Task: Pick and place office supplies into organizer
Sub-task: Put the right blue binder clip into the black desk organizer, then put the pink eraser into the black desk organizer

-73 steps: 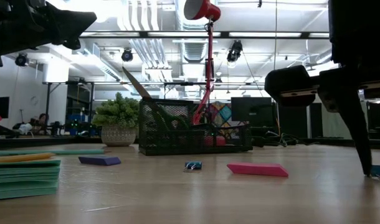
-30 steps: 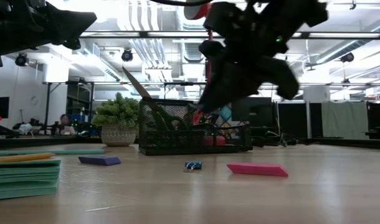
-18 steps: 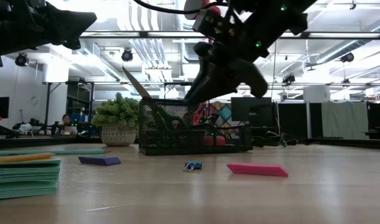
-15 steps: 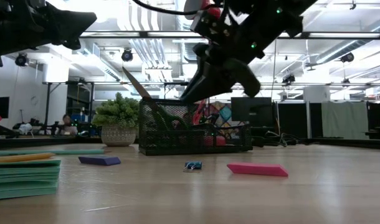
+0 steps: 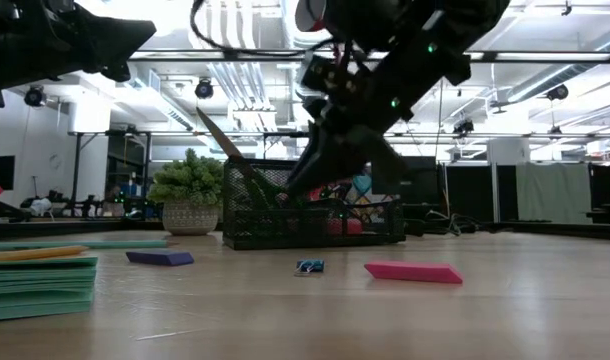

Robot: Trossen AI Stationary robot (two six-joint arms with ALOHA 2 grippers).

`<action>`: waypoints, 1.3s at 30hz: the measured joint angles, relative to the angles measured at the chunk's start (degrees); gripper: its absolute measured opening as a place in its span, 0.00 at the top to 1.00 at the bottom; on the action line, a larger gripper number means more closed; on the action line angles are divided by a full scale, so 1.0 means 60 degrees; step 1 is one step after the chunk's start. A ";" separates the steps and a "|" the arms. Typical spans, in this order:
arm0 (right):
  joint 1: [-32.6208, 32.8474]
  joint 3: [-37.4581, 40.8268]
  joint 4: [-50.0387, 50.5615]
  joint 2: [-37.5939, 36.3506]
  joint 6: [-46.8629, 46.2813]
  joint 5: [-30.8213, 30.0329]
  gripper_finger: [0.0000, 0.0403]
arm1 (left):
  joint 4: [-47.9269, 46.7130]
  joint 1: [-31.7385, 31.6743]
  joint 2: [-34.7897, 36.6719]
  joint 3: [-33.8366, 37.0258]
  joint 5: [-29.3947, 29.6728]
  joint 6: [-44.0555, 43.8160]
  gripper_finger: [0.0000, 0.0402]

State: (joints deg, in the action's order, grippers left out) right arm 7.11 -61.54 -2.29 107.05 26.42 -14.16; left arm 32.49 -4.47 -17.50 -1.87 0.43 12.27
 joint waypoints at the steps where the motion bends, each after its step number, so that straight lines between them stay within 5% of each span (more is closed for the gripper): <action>1: -0.0019 0.0003 0.0025 0.0053 0.0009 -0.0027 0.86 | -0.0010 0.0000 -0.0007 0.0000 0.0000 -0.0001 0.94; 39: -0.0083 0.0003 0.0027 0.0129 0.0178 -0.0399 0.77 | -0.0007 0.0000 -0.0142 0.0000 0.0000 -0.0007 0.94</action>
State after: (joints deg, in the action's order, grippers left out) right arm 6.61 -61.52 -2.13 107.83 27.49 -16.56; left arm 32.45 -4.47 -18.35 -1.87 0.43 12.23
